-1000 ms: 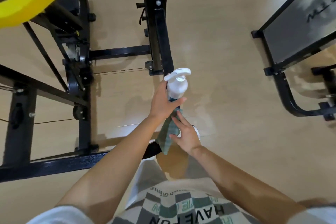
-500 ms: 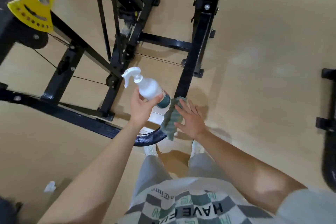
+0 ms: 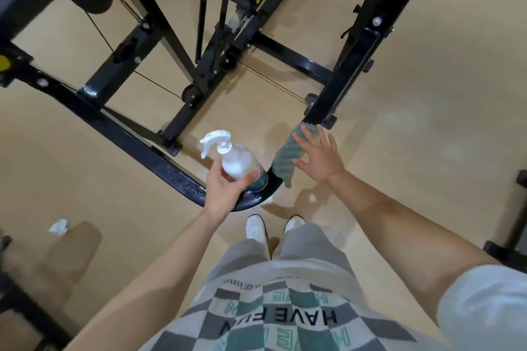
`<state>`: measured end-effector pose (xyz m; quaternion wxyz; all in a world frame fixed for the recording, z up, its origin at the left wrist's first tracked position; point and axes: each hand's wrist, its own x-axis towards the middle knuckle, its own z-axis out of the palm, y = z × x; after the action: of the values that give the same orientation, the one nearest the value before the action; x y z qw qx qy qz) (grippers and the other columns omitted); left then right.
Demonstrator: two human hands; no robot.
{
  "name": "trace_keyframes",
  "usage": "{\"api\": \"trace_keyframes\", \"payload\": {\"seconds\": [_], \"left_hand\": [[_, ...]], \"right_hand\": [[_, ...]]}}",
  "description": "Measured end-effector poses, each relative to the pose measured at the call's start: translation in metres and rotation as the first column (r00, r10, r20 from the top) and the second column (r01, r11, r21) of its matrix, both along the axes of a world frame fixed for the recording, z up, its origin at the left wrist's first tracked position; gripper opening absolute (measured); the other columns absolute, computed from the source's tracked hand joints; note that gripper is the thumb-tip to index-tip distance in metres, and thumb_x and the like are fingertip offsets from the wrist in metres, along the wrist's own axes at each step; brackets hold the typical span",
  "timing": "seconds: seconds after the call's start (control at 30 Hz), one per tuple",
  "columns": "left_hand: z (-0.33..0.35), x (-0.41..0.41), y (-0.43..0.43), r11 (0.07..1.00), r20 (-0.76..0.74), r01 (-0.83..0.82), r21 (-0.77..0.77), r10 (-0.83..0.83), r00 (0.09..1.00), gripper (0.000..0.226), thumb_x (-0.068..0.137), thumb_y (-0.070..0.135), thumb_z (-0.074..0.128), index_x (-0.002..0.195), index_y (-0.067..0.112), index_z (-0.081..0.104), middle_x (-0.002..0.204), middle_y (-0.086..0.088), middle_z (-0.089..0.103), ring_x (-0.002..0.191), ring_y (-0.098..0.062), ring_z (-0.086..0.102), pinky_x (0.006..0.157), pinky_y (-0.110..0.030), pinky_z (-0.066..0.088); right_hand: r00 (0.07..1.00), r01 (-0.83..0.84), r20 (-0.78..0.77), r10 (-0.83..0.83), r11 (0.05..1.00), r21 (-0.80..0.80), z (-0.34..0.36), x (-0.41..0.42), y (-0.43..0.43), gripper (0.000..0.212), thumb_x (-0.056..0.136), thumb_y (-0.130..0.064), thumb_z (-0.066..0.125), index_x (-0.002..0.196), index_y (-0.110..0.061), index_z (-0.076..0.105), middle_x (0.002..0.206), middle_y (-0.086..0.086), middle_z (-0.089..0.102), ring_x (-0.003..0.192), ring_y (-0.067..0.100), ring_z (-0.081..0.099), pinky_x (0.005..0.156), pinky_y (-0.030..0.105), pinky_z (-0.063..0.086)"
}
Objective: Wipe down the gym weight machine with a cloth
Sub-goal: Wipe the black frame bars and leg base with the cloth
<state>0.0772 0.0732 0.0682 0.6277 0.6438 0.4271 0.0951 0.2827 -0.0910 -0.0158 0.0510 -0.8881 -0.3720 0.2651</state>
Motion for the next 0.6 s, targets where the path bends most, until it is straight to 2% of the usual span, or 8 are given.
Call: {"api": "trace_keyframes", "payload": {"seconds": [0.17,0.33,0.47,0.53,0.6], "left_hand": [[-0.002,0.007,-0.011,0.998,-0.002,-0.058,0.026,0.058,0.998,0.056,0.074,0.013,0.090,0.122,0.016,0.061,0.107,0.003,0.074,0.099,-0.010,0.072,0.085,-0.027,0.059],[-0.003,0.026,-0.029,0.985,-0.039,-0.150,0.086,0.153,0.987,0.056,0.074,0.011,0.090,0.122,0.012,0.061,0.109,0.000,0.073,0.099,-0.010,0.070,0.084,-0.021,0.056],[-0.001,0.038,-0.054,0.965,-0.085,-0.234,0.121,0.245,0.966,0.056,0.073,0.012,0.090,0.122,0.006,0.062,0.110,-0.003,0.073,0.097,-0.003,0.068,0.079,-0.012,0.052],[0.002,0.044,-0.071,0.942,-0.089,-0.313,0.121,0.324,0.942,0.056,0.073,0.014,0.091,0.121,0.009,0.062,0.109,-0.002,0.073,0.099,-0.008,0.069,0.080,-0.017,0.055],[0.008,0.050,-0.087,0.916,-0.086,-0.377,0.140,0.390,0.917,0.046,0.074,0.012,0.090,0.113,0.015,0.064,0.101,0.000,0.074,0.095,-0.010,0.071,0.078,-0.021,0.057]], "right_hand": [[1.000,-0.029,-0.008,0.029,0.999,-0.026,0.005,0.034,0.005,0.074,0.099,-0.060,0.045,0.161,-0.034,0.014,0.169,-0.008,-0.006,0.155,0.023,-0.013,0.126,0.048,-0.001],[0.985,-0.168,0.031,0.169,0.985,-0.032,0.004,0.086,0.007,0.072,0.100,-0.060,0.041,0.160,-0.029,0.017,0.170,-0.004,-0.003,0.155,0.023,-0.012,0.126,0.047,-0.004],[0.960,-0.269,0.064,0.272,0.962,-0.053,-0.003,0.136,0.005,0.073,0.101,-0.061,0.035,0.161,-0.026,0.013,0.169,0.000,-0.006,0.155,0.024,-0.012,0.126,0.048,-0.004],[0.940,-0.322,0.096,0.327,0.944,-0.067,-0.004,0.154,0.003,0.073,0.102,-0.062,0.032,0.162,-0.026,0.011,0.169,0.003,-0.007,0.155,0.026,-0.011,0.125,0.049,-0.002],[0.926,-0.354,0.111,0.360,0.933,-0.065,-0.002,0.163,0.002,0.071,0.102,-0.060,0.032,0.161,-0.026,0.012,0.169,0.006,-0.004,0.155,0.029,-0.008,0.124,0.049,-0.003]]}}
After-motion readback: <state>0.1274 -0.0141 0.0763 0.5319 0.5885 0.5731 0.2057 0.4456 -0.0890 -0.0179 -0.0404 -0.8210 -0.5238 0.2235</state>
